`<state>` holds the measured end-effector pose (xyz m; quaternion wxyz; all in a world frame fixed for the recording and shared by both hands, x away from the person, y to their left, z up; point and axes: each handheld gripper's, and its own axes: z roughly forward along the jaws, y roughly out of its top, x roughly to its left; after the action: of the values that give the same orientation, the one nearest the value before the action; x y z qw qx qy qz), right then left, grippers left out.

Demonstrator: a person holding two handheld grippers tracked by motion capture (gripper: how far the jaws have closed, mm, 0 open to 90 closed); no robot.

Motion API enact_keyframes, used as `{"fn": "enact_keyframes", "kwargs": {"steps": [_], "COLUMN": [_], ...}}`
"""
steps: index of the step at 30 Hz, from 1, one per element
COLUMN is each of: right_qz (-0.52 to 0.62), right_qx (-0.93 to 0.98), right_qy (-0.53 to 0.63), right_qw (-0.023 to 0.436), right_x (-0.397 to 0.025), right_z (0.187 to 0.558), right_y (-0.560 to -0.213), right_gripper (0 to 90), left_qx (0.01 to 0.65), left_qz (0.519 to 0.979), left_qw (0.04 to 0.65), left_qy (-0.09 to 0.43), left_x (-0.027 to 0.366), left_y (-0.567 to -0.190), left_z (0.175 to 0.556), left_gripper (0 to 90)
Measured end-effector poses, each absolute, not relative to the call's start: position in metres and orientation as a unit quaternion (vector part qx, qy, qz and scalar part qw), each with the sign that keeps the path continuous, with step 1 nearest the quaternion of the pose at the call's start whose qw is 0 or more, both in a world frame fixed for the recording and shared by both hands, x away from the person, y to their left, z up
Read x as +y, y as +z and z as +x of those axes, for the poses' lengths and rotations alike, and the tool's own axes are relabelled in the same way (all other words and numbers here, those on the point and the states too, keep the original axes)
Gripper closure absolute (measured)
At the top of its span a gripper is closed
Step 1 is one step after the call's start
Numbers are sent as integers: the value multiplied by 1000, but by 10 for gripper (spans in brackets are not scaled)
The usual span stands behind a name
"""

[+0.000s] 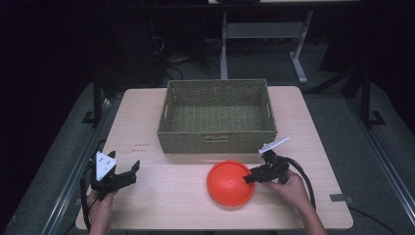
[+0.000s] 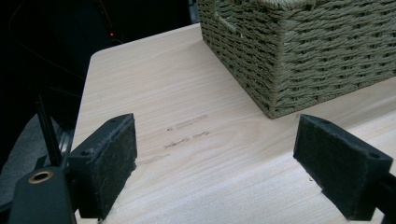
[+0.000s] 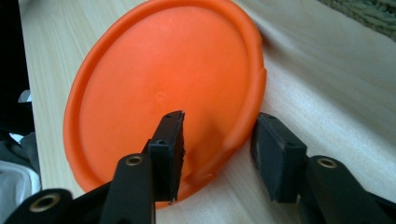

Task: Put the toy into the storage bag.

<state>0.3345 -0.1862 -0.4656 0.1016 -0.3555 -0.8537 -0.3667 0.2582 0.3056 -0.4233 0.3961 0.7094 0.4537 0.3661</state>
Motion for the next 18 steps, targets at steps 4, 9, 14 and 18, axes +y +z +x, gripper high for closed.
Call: {"fn": "enact_keyframes", "kwargs": {"steps": [4, 9, 14, 18], "right_qz": [-357, -365, -376, -383], "right_qx": [-850, -847, -839, -834], "right_qy": [-375, -375, -383, -390], "right_qw": [97, 91, 87, 81], "right_x": [-185, -187, -186, -182], "right_z": [336, 337, 334, 330], "right_y": [-466, -461, -453, -444], "right_gripper": [602, 701, 778, 812], "left_qx": [449, 451, 451, 451], "left_qz": [714, 711, 710, 708], "left_qw": [393, 395, 397, 398], "left_qy": [366, 367, 368, 369], "left_x": [304, 305, 305, 305], "left_y": [-423, -423, -423, -422], "left_z": [258, 258, 257, 258], "left_gripper": [127, 128, 127, 128]}}
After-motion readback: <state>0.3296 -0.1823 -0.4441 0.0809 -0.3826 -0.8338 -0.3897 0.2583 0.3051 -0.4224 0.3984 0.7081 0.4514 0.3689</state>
